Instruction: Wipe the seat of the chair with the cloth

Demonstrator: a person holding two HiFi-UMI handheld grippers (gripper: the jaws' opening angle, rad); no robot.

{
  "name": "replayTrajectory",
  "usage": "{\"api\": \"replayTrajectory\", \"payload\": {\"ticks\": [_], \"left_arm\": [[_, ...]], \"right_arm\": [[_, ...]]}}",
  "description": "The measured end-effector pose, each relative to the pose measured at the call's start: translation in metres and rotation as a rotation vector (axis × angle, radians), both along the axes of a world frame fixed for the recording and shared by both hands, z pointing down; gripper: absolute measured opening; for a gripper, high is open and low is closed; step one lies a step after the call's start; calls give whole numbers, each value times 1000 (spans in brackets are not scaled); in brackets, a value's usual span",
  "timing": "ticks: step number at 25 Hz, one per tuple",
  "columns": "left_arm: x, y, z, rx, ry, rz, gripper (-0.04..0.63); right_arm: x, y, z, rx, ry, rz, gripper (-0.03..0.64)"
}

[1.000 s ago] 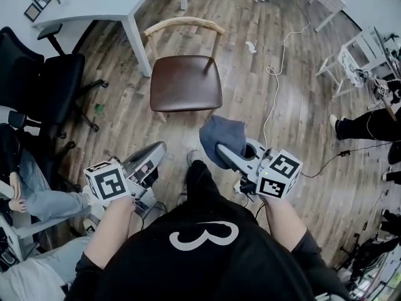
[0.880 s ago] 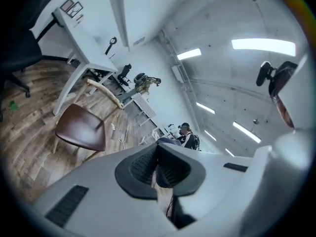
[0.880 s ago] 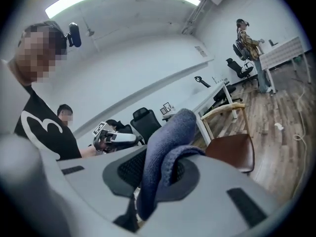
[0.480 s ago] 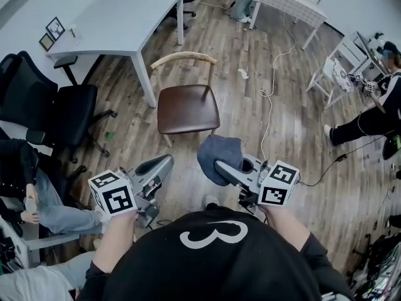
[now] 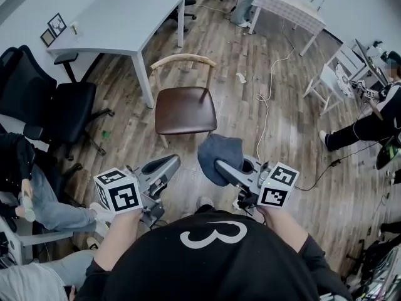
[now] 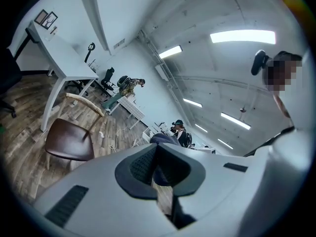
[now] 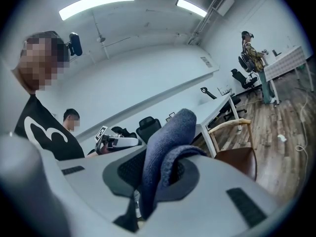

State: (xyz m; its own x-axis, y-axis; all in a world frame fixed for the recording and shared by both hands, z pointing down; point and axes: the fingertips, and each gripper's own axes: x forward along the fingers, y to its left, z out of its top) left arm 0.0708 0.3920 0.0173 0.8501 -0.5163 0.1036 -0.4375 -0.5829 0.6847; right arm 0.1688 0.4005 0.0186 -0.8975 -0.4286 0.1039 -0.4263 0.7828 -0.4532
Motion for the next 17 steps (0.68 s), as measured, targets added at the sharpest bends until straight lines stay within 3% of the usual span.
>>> {"api": "replayTrajectory", "payload": {"ticks": [17], "left_arm": [[-7, 23, -3, 8, -3, -16, 15]], "right_arm": [[-13, 18, -9, 25, -1, -9, 48]]}}
